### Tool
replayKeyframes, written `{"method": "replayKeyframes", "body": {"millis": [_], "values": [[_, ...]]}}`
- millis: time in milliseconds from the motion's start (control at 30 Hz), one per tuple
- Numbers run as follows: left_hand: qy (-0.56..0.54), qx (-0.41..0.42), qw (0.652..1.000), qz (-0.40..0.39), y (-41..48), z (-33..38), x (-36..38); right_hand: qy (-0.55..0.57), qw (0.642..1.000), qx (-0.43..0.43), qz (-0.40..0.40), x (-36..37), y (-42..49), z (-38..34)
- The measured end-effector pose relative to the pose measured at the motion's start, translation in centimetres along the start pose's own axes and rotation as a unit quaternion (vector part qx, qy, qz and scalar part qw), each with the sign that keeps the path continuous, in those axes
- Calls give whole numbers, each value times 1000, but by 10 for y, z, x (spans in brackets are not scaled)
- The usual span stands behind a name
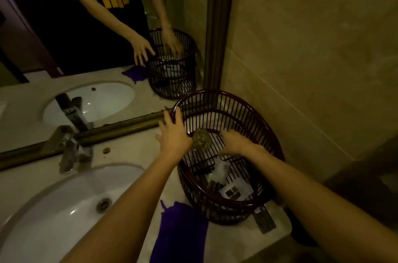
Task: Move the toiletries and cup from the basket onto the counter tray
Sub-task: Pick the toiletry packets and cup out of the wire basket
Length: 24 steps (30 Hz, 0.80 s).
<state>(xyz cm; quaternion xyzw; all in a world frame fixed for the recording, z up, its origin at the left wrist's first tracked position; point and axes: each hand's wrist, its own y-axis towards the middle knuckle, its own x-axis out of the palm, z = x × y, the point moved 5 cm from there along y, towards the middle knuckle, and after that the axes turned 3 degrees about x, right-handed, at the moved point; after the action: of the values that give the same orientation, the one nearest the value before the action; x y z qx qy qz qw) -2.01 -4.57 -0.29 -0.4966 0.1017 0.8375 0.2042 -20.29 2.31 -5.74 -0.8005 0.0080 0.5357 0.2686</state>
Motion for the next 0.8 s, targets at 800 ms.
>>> {"method": "replayKeyframes", "body": {"millis": [800], "values": [[-30, 14, 997, 66, 3, -8, 6, -163, 951, -167, -202, 34, 39, -9]]}}
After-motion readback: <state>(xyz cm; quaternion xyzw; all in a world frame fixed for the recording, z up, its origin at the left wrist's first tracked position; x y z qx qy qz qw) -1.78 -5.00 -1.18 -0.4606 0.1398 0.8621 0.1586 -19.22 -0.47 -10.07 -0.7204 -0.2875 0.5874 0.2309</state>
